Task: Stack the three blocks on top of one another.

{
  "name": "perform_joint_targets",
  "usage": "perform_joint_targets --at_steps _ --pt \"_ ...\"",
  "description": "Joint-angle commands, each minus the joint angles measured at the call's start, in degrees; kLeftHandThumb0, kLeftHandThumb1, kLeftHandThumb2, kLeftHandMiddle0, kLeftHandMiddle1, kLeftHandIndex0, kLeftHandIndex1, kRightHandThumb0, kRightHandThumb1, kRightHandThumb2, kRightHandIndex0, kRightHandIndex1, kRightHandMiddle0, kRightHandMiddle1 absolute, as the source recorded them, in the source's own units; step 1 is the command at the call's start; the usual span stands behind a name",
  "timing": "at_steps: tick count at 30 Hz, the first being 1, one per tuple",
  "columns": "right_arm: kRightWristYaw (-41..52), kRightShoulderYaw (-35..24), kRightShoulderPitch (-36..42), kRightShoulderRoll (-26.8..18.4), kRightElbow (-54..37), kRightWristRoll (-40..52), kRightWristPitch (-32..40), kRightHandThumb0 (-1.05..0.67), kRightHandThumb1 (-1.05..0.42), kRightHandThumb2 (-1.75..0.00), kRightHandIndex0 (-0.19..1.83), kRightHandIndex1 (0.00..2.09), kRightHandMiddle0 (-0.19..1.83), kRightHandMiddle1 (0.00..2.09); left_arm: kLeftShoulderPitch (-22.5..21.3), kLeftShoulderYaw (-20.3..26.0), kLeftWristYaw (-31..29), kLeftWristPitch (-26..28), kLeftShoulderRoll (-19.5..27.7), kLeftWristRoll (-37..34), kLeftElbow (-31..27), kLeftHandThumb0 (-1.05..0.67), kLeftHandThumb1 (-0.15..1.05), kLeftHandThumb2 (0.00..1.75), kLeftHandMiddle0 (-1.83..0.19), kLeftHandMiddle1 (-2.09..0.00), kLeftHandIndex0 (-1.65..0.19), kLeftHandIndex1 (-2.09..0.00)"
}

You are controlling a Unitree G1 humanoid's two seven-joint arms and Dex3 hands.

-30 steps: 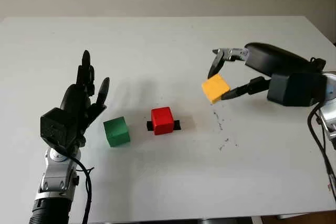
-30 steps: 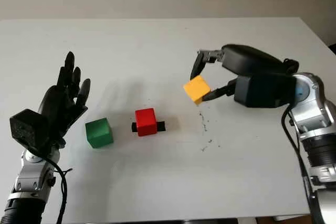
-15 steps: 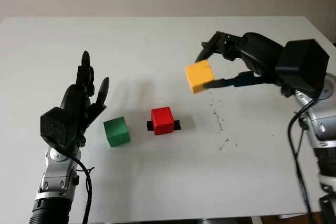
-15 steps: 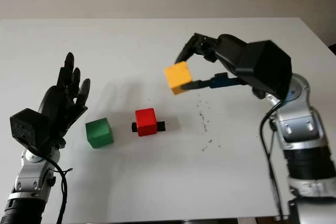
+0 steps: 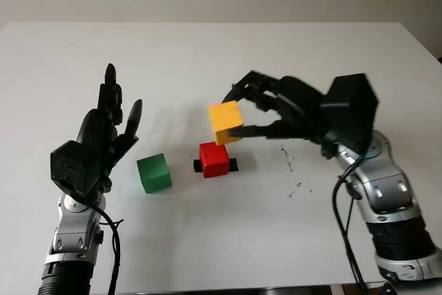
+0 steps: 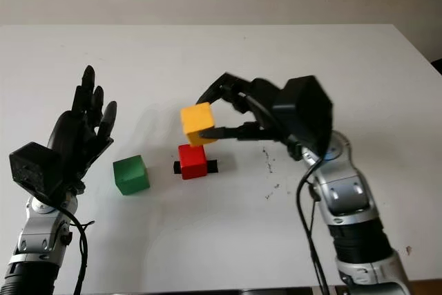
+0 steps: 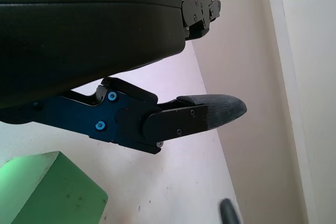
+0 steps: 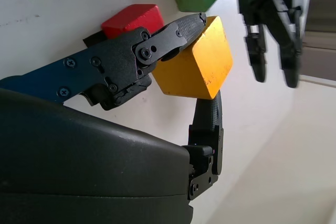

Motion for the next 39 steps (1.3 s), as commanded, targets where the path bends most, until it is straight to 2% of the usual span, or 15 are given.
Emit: perform_joint_targets --at_steps 1,7,17,31,39 --pt "-0.25 0.8 0.22 0.78 1.14 -0.6 -1.95 -0.46 -0.96 -0.05 0.16 0.05 0.32 1.65 1.08 0.22 -0.11 -0.5 0.47 0.02 -1.17 -0.67 1.05 0.57 0.16 -0.05 0.19 -0.03" --pt "-0.71 1.67 -0.37 2.98 4.9 -1.07 -3.24 -0.46 -0.95 -0.05 0.19 0.06 0.33 1.66 1.5 0.3 -0.4 -0.99 0.47 -0.16 -1.18 -0.66 1.05 0.59 0.17 -0.05 0.19 -0.02" --pt "0.31 2.54 -1.53 3.22 8.82 -3.01 -5.35 -0.47 -0.96 -0.05 0.16 0.05 0.32 1.65 1.84 0.28 -0.36 -0.64 0.2 -0.35 -1.82 -0.64 1.05 0.6 0.16 -0.05 0.19 -0.03" --pt "1.58 0.94 -1.26 1.66 6.96 -3.56 -2.89 -0.47 -0.96 -0.05 0.17 0.05 0.31 1.71 1.74 0.28 -0.31 -0.04 0.5 -0.14 -1.98 -0.68 1.05 0.59 0.16 -0.06 0.18 -0.04" --pt "2.15 0.46 -1.17 0.32 3.52 -3.26 0.83 -0.46 -0.96 -0.05 0.16 0.05 0.3 1.69 1.62 0.2 -0.49 0.7 0.65 -0.1 -2.29 -0.67 1.05 0.58 0.16 -0.05 0.19 -0.04"
